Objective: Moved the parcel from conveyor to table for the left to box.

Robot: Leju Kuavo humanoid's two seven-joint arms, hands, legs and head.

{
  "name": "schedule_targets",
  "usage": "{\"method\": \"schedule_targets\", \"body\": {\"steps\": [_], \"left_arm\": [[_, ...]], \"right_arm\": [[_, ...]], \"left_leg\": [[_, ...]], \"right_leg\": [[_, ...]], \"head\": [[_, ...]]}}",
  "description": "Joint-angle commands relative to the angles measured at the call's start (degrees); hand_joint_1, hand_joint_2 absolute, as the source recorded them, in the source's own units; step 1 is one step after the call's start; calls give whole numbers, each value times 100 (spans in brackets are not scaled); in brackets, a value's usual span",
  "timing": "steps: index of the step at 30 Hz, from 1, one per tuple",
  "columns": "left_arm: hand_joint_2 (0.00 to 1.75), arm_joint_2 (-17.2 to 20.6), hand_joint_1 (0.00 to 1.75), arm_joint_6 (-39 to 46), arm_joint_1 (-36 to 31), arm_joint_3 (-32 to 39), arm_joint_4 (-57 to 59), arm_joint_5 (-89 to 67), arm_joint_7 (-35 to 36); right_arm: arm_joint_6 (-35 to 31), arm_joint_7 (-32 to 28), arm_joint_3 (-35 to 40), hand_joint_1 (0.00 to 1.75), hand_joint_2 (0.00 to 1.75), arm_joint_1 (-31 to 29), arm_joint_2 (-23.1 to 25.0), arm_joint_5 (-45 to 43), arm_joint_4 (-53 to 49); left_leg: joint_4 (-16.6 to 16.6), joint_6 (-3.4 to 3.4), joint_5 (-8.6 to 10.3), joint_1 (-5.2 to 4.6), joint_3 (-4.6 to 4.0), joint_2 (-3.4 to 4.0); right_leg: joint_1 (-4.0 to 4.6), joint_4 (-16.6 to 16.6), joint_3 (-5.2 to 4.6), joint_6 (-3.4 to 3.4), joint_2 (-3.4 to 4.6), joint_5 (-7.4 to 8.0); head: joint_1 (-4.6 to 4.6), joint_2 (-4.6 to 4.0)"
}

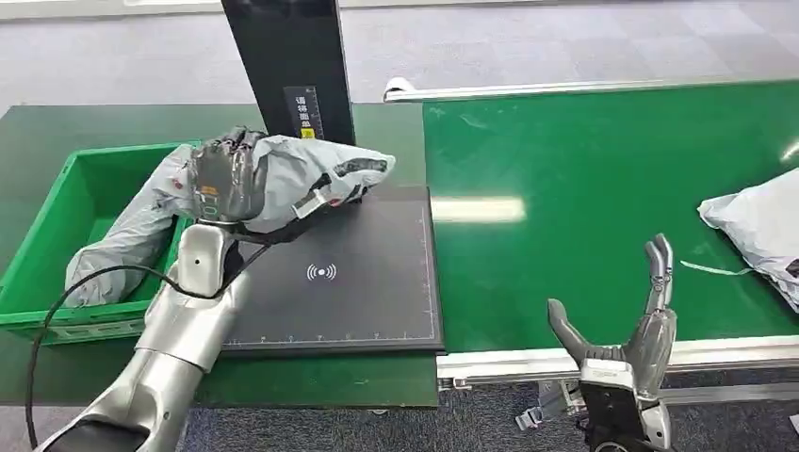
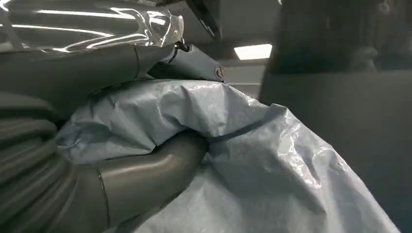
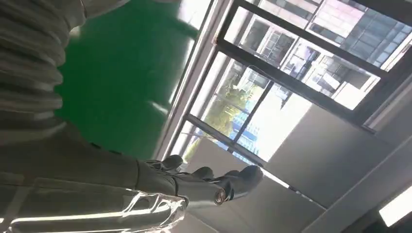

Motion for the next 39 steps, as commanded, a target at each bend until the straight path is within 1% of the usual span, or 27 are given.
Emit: {"method": "schedule_targets", "body": {"steps": [1,4,5,6,7,8,9,10,12,13,14,15,18,19,22,24,26,28,32,39], "left_arm": [[175,198,175,197,-163,222,-154,-23,-26],[175,198,175,197,-163,222,-154,-23,-26],[175,148,175,197,-101,296,-148,-289,218],[175,309,175,197,-212,425,-4,-410,495],[175,455,175,197,-299,593,88,-300,432],[175,679,175,197,-412,688,290,-410,604],[175,992,175,197,-523,766,457,-410,652],[175,1179,175,197,-617,800,654,-410,663],[175,1475,175,197,-829,964,1050,-410,710],[175,1535,175,197,-897,1001,1178,-410,716],[175,1671,175,197,-983,983,1343,-410,810],[175,1810,175,197,-1045,924,1474,-410,929],[175,2009,175,197,-1118,886,1668,-410,1017],[175,2239,175,197,-1277,727,2048,-407,1312],[175,2373,175,197,-1264,855,2027,-277,1077],[175,2373,175,197,-1264,855,2027,-277,1077],[175,2314,175,197,-1336,999,2200,-410,1149],[175,2369,175,197,-1501,1085,2487,-410,1170],[175,2510,175,197,-1657,1354,2690,-309,1050],[175,2491,175,197,-1613,1760,2463,-398,948]], "right_arm": [[-11,10,-127,0,175,-8,15,-14,17],[-11,10,-127,0,175,-8,15,-14,17],[-35,9,-133,0,175,-25,19,-12,12],[-104,15,-177,0,175,57,-12,-13,-37],[-138,34,-224,0,175,155,-21,-59,-97],[-182,29,-284,0,175,267,0,-73,-165],[-213,-6,-349,0,175,420,41,-92,-270],[-240,-29,-403,0,175,517,91,-98,-342],[-233,-64,-515,0,175,690,220,-75,-533],[-213,-56,-553,0,175,728,265,-49,-591],[-179,-38,-602,0,175,789,326,-12,-678],[-136,-30,-645,0,175,834,370,13,-731],[-68,-29,-683,0,175,843,407,-1,-724],[96,-19,-629,0,175,761,395,-15,-642],[96,-19,-602,0,175,656,425,2,-543],[96,-19,-602,0,175,656,425,2,-543],[92,-20,-585,0,175,628,409,35,-503],[106,-11,-557,0,175,600,386,45,-466],[71,-7,-538,0,175,576,382,39,-422],[40,28,-475,0,175,555,340,24,-360]], "left_leg": [[-1,2,0,-1,2,1],[-1,0,-1,-4,3,0],[0,0,0,-5,0,-1],[-2,0,-1,-5,4,0],[-2,0,-1,-4,5,1],[0,-1,-1,-4,2,3],[-2,-1,-3,-3,7,6],[-6,-1,-2,-2,11,6],[-2,-5,-6,3,11,23],[-2,-4,-4,3,7,25],[-4,-6,-5,2,12,30],[-4,-5,-2,5,8,18],[-3,-3,-3,8,7,17],[-3,-2,-3,9,8,16],[-2,-1,-3,9,2,28],[-3,0,-4,10,5,36],[-4,0,-1,9,1,17],[-5,-1,-1,7,4,17],[-1,-3,-3,8,0,18],[-5,1,-2,9,5,13]], "right_leg": [[-1,-4,2,-1,2,1],[-3,-4,3,-2,1,1],[-4,-2,-1,-1,0,2],[-4,-4,3,-2,2,1],[-3,-4,3,-2,3,2],[-4,-1,-1,-2,5,1],[-2,-1,1,-4,9,1],[-1,-5,5,-6,9,2],[4,2,-1,-8,24,1],[4,3,-5,-7,22,1],[4,7,-6,-10,28,-1],[7,4,-7,-9,16,-1],[9,2,-8,-9,16,-2],[10,2,-7,-9,15,-3],[10,5,-12,-6,27,1],[11,2,-10,-7,33,2],[9,1,-8,-7,15,-2],[8,0,-4,-8,16,-3],[10,3,-9,-8,21,-1],[10,-3,-3,-6,17,-1]], "head": [[0,0],[2,2],[-2,2],[0,0],[-2,0],[0,0],[0,0],[0,0],[0,0],[0,0],[0,2],[-2,2],[0,0],[0,2],[0,2],[0,0],[2,2],[2,0],[4,0],[2,0]]}}
